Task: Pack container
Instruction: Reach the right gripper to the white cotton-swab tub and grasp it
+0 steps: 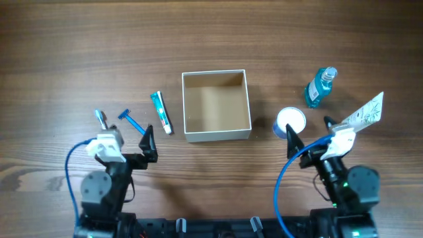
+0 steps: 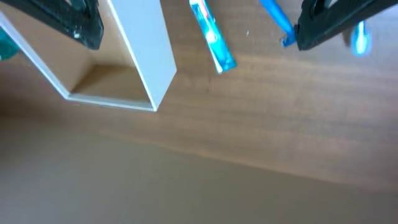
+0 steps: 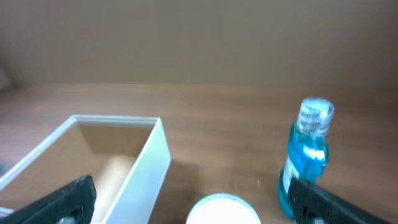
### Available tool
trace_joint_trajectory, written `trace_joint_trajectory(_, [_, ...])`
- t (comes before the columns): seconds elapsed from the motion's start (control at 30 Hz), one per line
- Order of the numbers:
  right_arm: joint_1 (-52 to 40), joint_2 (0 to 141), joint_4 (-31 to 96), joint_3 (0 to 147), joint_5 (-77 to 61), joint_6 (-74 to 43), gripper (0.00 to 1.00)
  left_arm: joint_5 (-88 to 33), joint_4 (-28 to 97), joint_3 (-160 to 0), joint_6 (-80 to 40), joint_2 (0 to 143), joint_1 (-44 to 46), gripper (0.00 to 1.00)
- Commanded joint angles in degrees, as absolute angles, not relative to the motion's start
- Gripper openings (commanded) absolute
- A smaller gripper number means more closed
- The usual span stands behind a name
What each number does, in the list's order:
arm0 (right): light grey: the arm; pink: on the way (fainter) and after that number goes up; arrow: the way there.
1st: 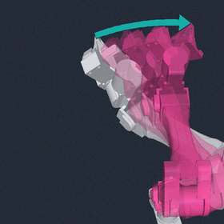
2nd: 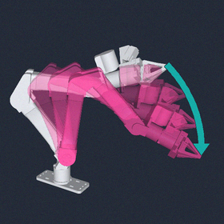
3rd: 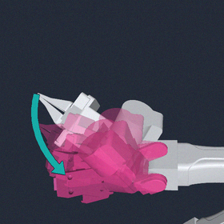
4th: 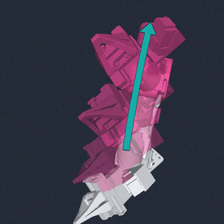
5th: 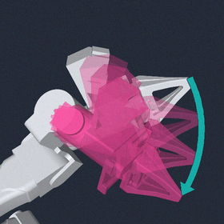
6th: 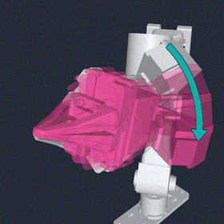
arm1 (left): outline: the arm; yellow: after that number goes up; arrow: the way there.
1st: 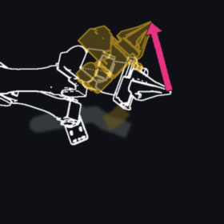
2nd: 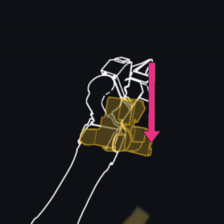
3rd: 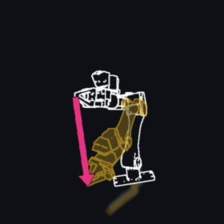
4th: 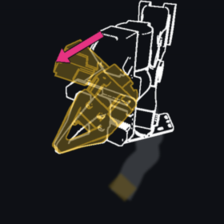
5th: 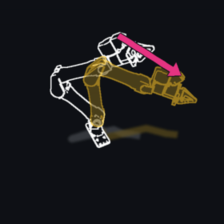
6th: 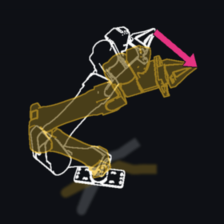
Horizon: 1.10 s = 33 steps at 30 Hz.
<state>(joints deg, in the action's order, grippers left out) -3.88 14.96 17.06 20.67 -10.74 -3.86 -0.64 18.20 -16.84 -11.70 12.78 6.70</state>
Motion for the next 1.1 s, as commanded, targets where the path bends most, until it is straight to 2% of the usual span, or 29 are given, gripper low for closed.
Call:
trace_joint_trajectory(0.0, [-4.12, 26.00, 26.04, 34.48, -12.43, -1.93, 1.00, 0.82, 26.02, -30.92, -12.91, 23.94, 6.96, 1.00])
trace_joint_trajectory(0.2, [-4.12, 46.00, 50.06, 57.54, -12.78, 0.01, 1.00, 0.91, 44.60, -53.30, -12.91, 43.48, 6.96, 1.00])
trace_joint_trajectory(0.33, [-4.12, 54.78, 58.33, 65.17, -13.61, -0.19, 1.00, -0.12, 55.94, -64.79, -12.88, 53.23, 6.98, 1.00])
trace_joint_trajectory(0.43, [-4.12, 58.46, 57.71, 65.56, -12.36, -0.71, 1.00, -0.43, 57.56, -66.57, -12.88, 56.88, 6.98, 1.00])
trace_joint_trajectory(0.5, [-4.12, 62.59, 57.80, 65.56, -6.98, -6.59, 1.00, -0.56, 57.95, -66.57, -12.91, 58.65, 6.96, 1.00])
trace_joint_trajectory(0.73, [-4.12, 76.12, 57.71, 65.56, -1.28, -9.37, 1.00, -0.58, 57.95, -66.57, -12.91, 61.87, 6.98, 1.00])
trace_joint_trajectory(1.07, [-4.12, 87.48, 54.04, 65.49, -0.89, -11.99, 1.00, -0.56, 57.89, -66.57, -12.88, 62.02, 6.96, 1.00])
